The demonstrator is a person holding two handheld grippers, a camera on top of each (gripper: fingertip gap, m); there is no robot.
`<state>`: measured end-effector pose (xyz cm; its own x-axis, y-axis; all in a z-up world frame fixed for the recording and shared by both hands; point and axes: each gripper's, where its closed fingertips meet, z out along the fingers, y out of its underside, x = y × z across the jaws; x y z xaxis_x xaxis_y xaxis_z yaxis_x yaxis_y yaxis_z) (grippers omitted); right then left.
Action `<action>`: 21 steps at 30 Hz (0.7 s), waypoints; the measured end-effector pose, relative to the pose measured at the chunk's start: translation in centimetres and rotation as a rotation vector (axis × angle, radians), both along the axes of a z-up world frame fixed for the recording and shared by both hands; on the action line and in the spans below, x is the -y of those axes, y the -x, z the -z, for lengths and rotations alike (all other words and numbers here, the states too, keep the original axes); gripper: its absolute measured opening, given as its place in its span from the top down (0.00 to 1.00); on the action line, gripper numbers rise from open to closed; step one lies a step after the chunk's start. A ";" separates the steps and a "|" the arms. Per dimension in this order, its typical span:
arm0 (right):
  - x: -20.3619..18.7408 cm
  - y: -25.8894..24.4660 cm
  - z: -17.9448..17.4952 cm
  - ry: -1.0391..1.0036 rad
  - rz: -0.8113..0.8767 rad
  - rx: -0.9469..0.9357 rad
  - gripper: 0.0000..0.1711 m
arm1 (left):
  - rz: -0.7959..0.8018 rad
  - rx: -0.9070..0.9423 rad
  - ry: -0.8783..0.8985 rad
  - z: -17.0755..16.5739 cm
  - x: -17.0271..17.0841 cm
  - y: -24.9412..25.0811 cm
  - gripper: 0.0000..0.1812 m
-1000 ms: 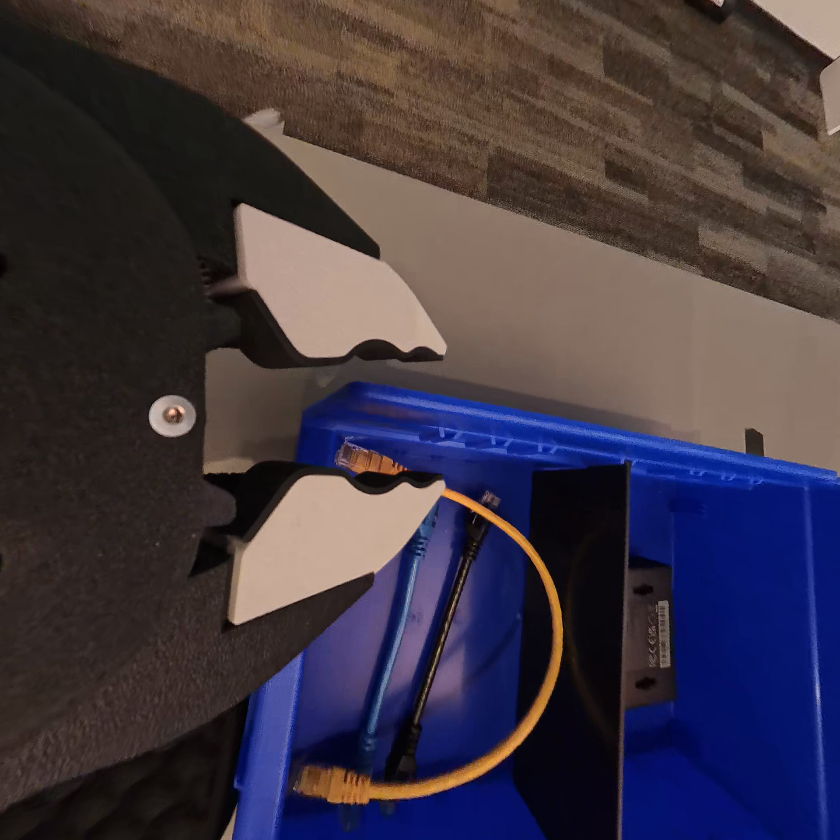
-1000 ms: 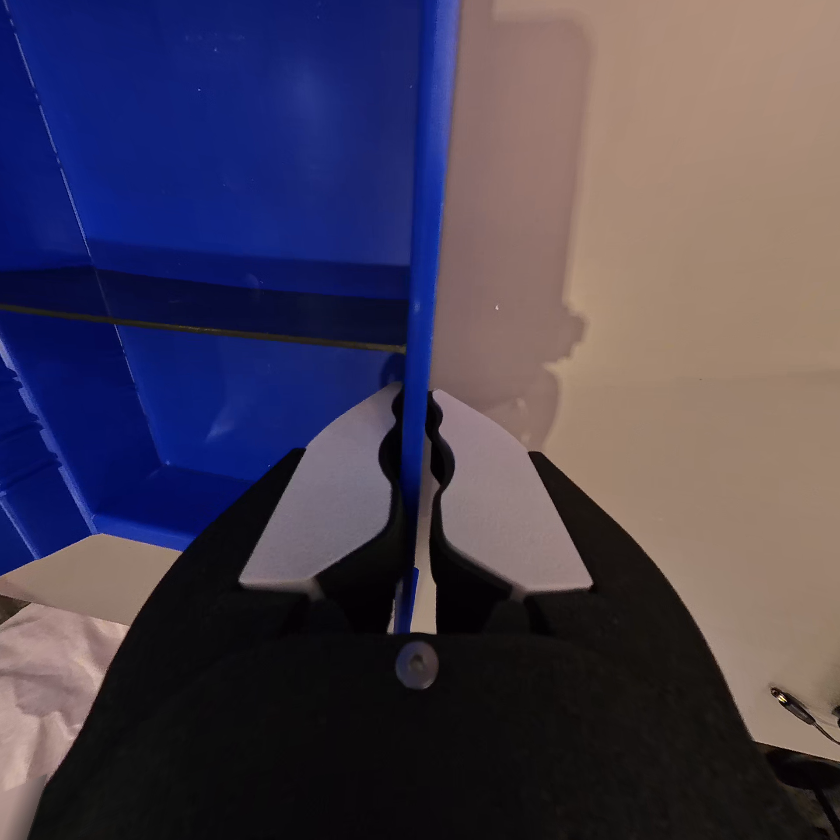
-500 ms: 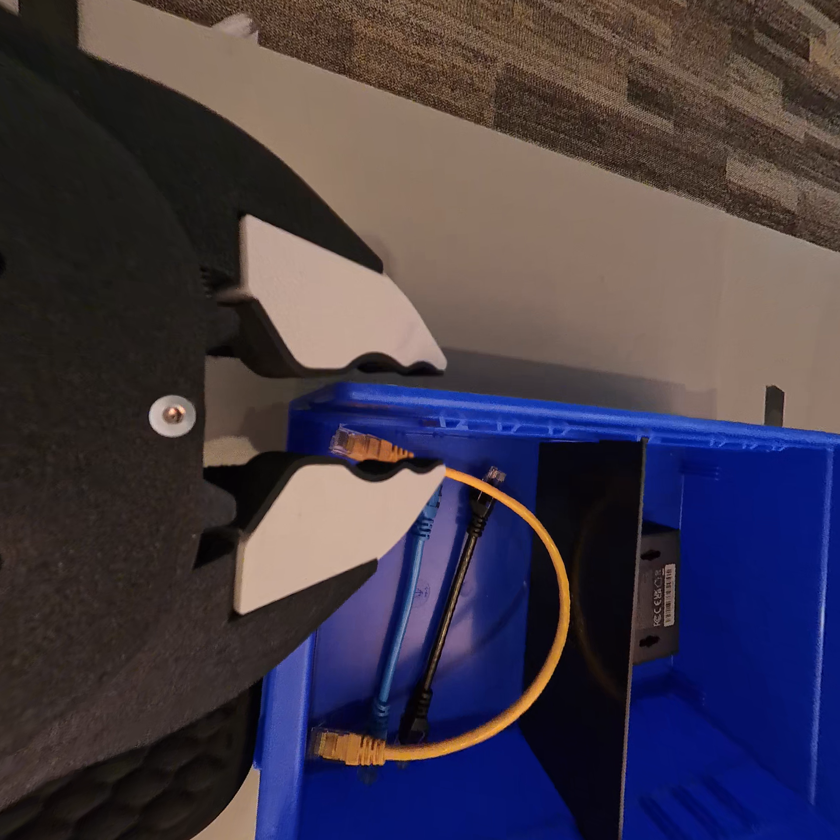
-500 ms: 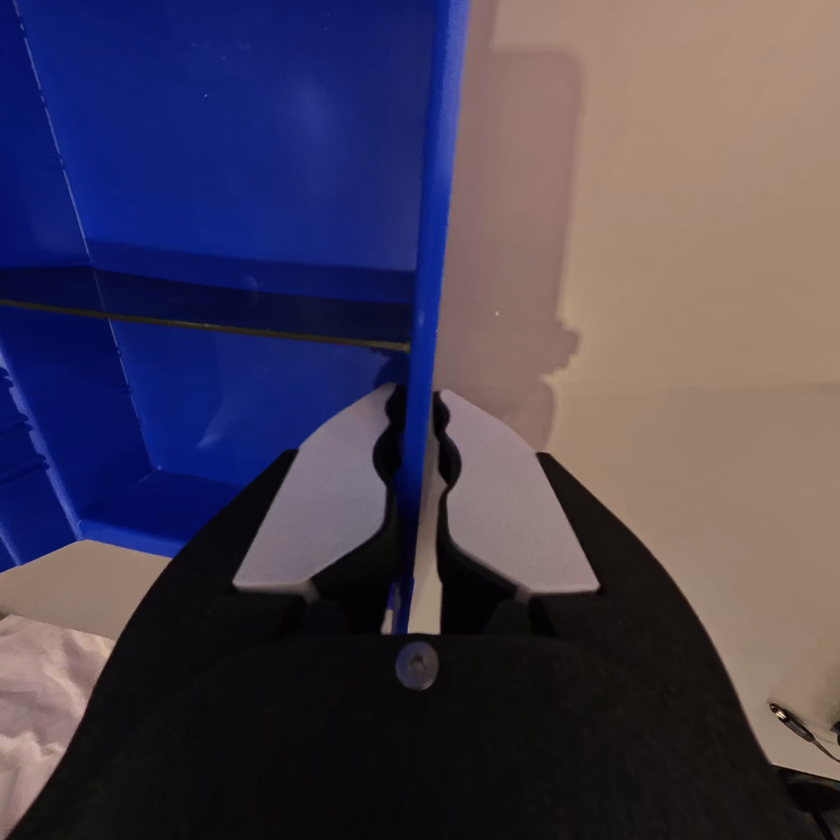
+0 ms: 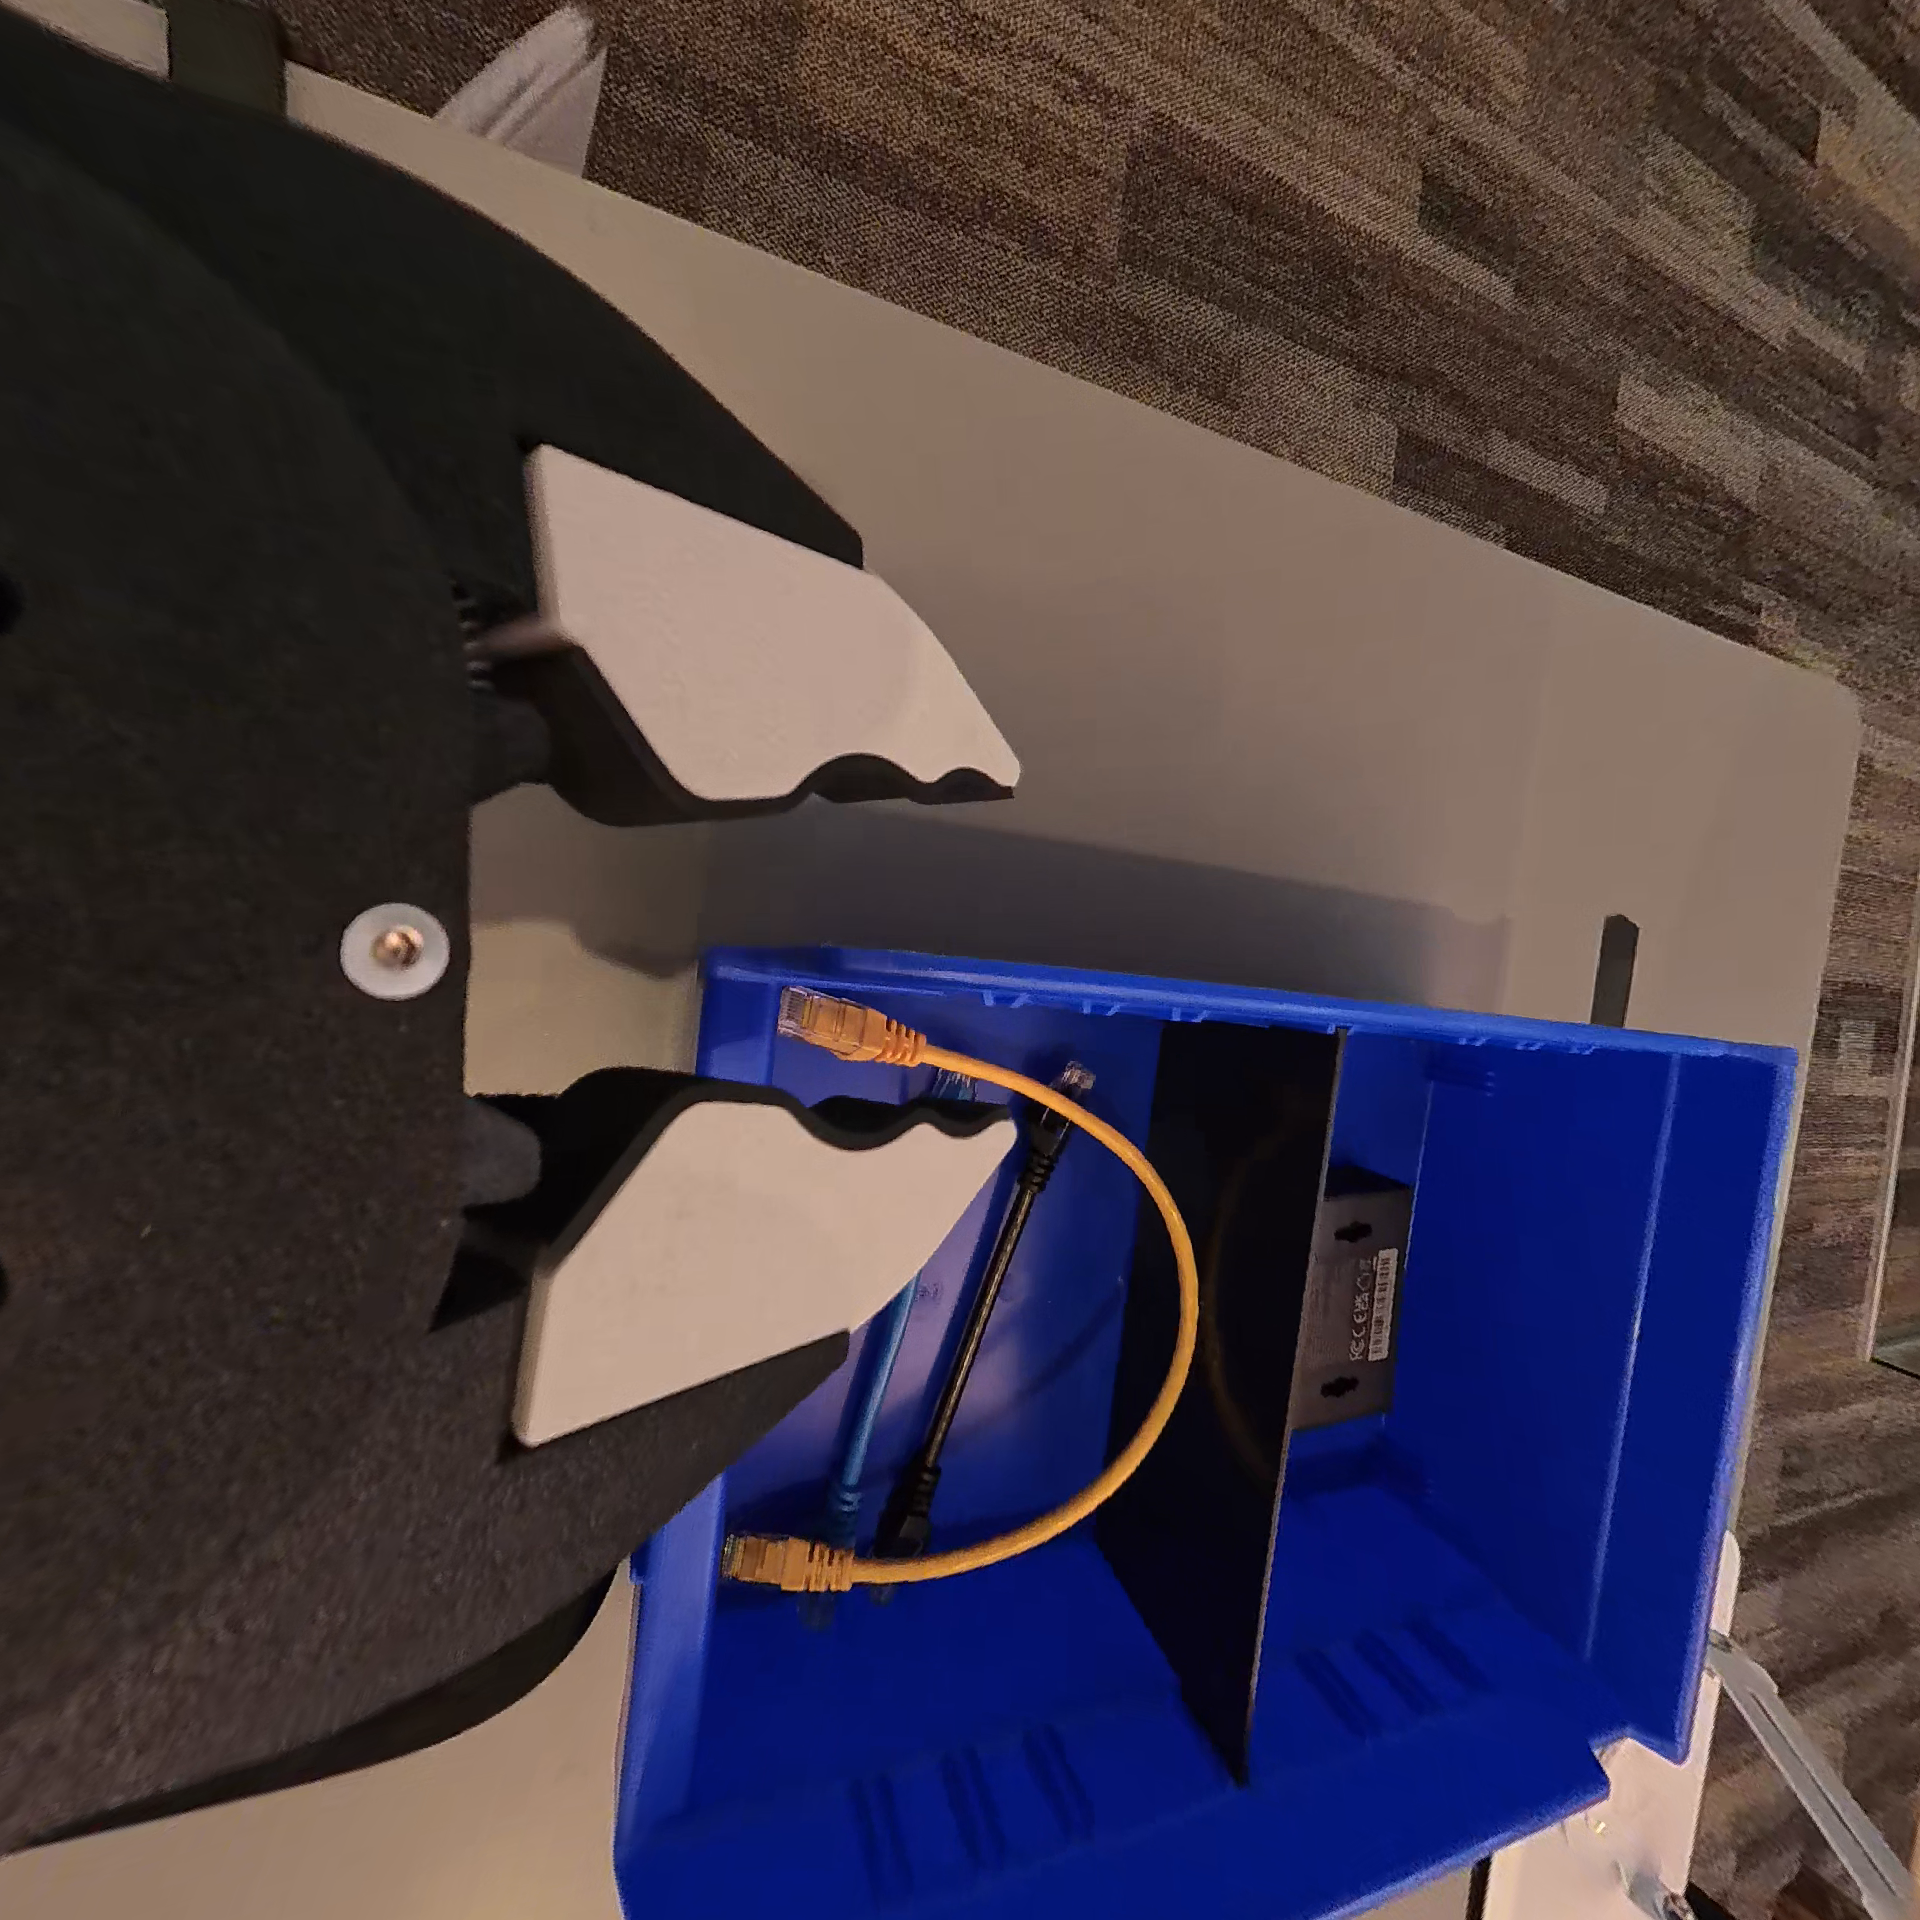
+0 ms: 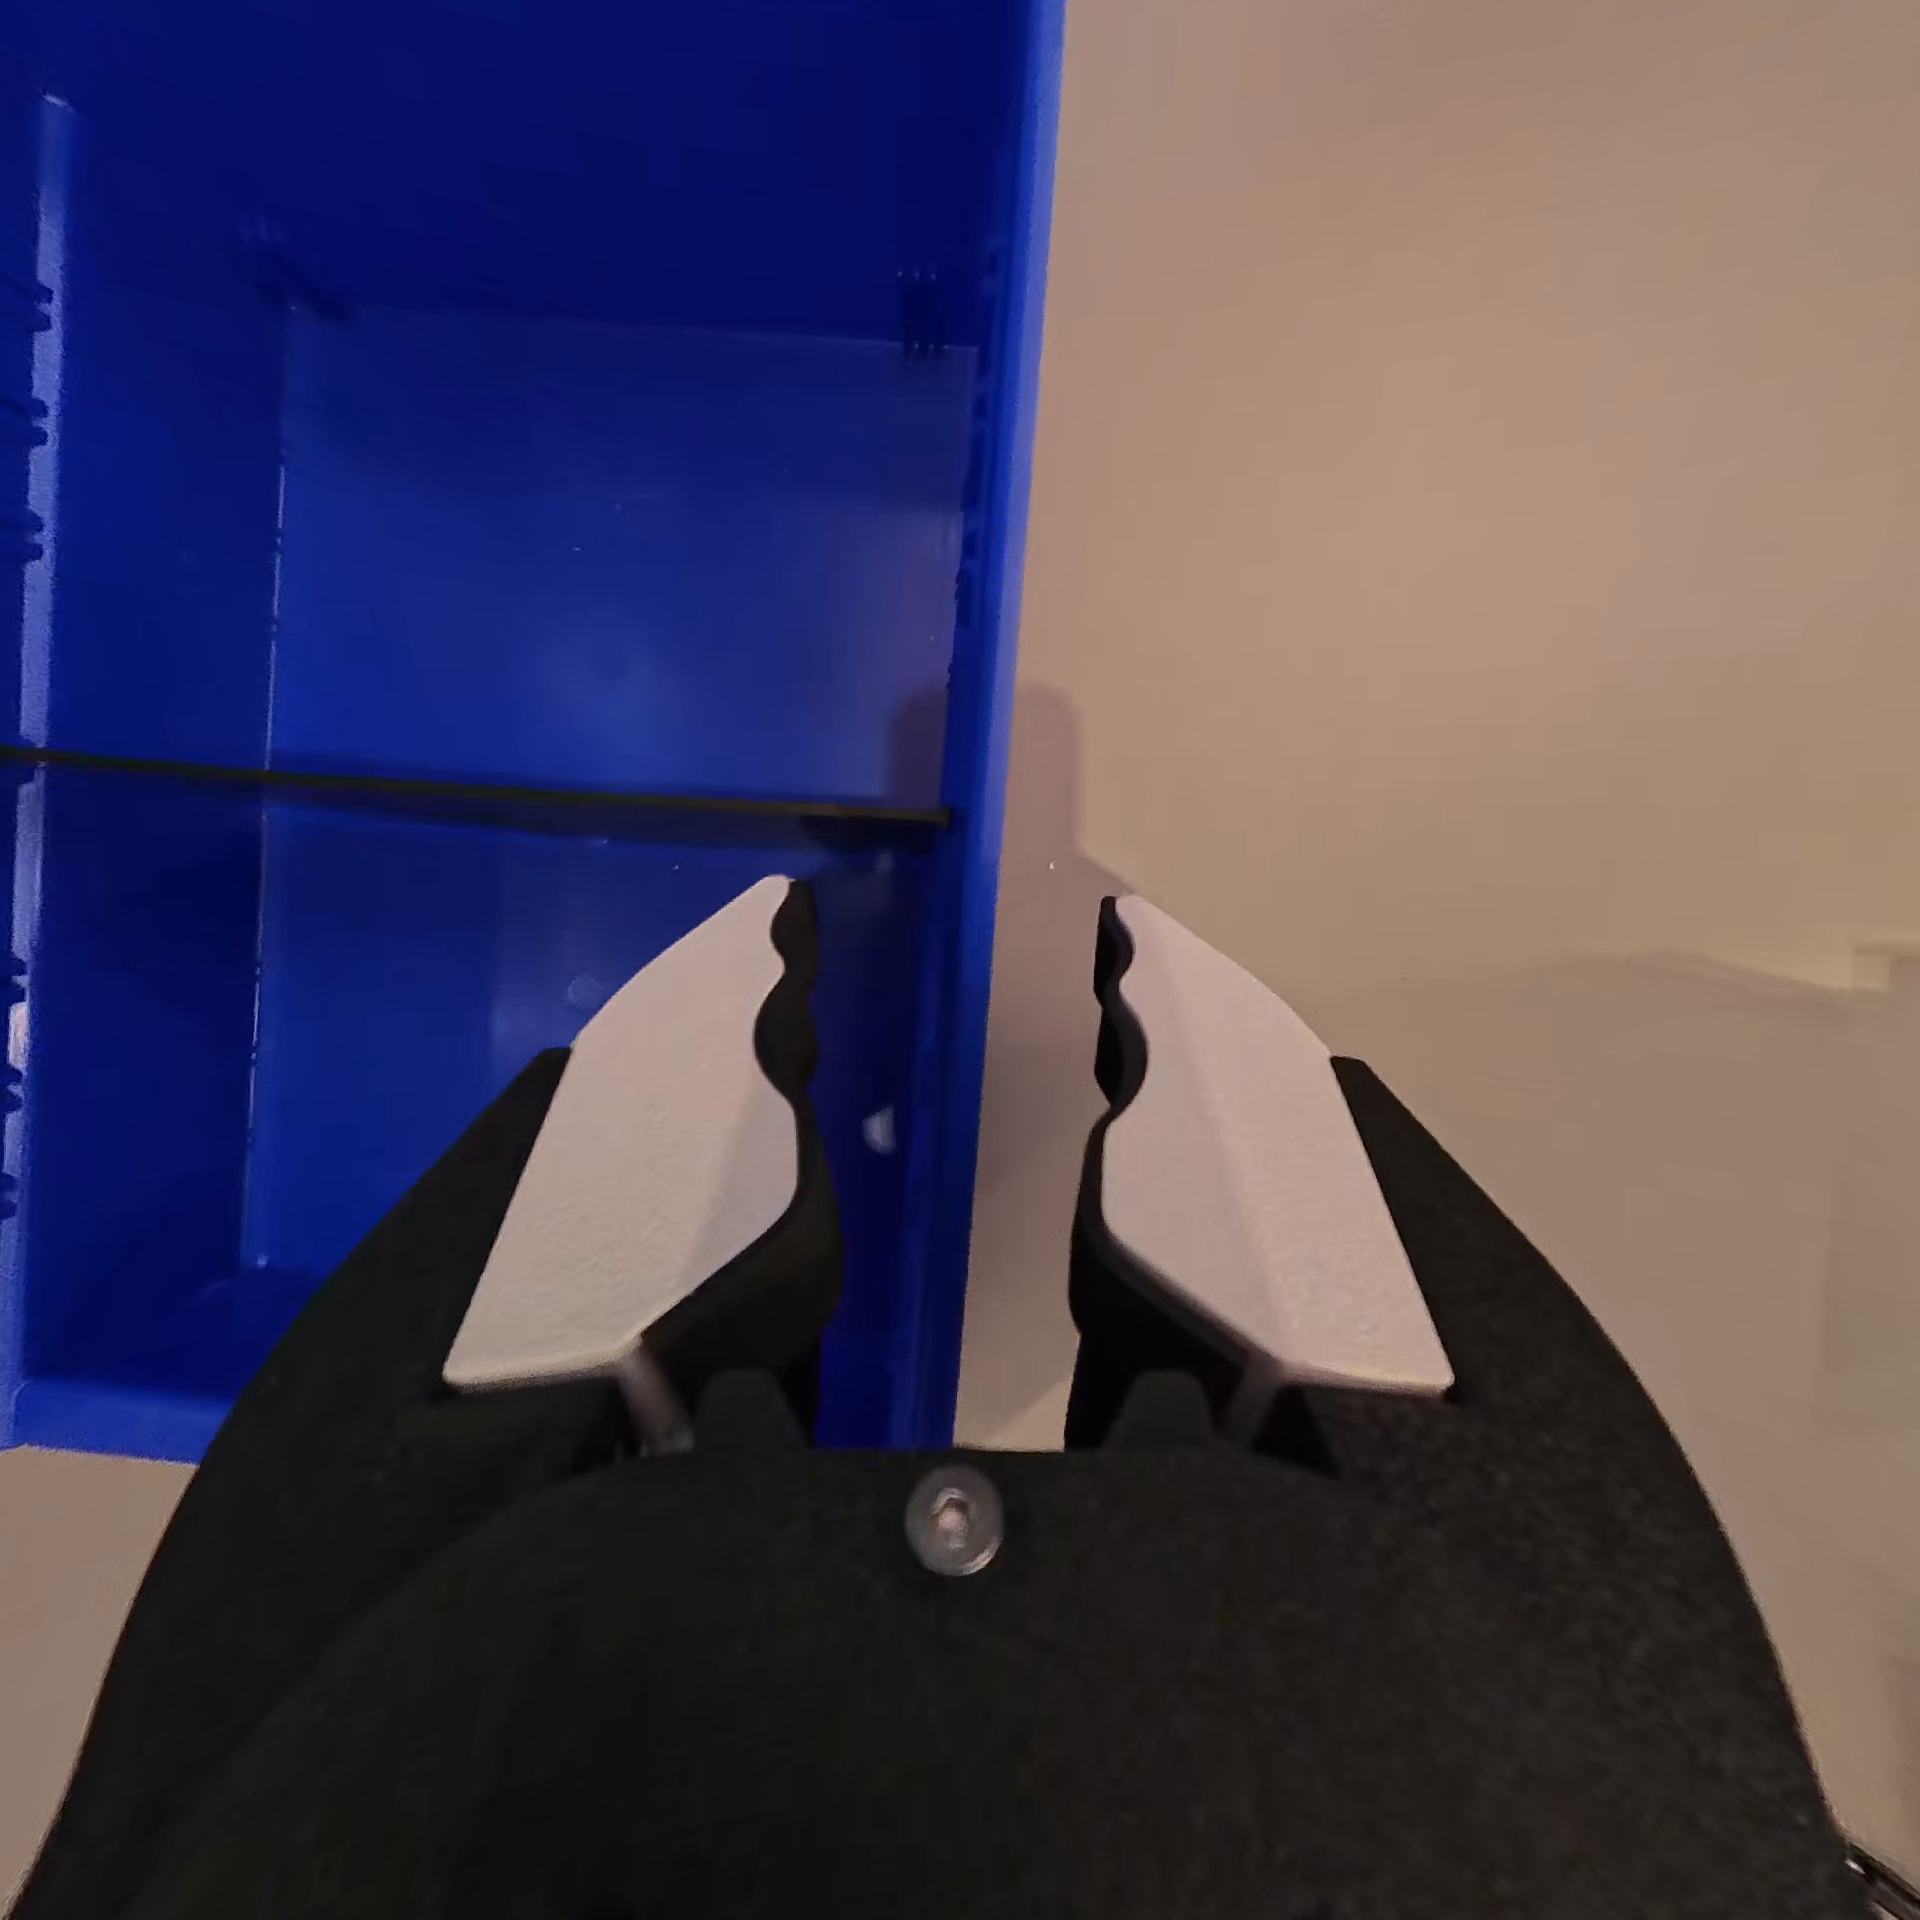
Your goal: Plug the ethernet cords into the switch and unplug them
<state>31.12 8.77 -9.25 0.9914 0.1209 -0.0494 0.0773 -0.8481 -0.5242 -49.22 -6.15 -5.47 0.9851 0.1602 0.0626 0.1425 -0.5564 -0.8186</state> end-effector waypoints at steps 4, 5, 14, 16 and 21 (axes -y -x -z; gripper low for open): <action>0.1 0.2 -0.3 -0.032 -0.015 0.001 0.70 | 0.004 0.005 0.005 0.0 -0.2 -0.3 0.70; 0.1 0.2 -0.4 -0.039 -0.013 -0.002 0.70 | 0.006 0.008 0.008 0.1 -0.2 -0.3 0.70; 0.3 0.4 -0.8 -0.081 -0.010 -0.036 0.69 | -0.016 0.024 0.026 0.8 -0.1 0.1 0.70; 0.3 0.4 -0.9 -0.095 -0.006 -0.048 0.69 | -0.020 0.032 0.029 0.9 0.0 0.2 0.70; 1.2 0.1 -1.8 -0.152 0.031 -0.117 0.67 | -0.039 0.011 0.024 0.0 0.5 1.5 0.70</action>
<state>31.04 7.60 -7.44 0.9833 0.1056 -0.1480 -0.0163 -0.7595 -0.6503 -50.71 -6.61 -5.43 0.9773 0.2005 0.0689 0.1735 -0.5699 -0.8032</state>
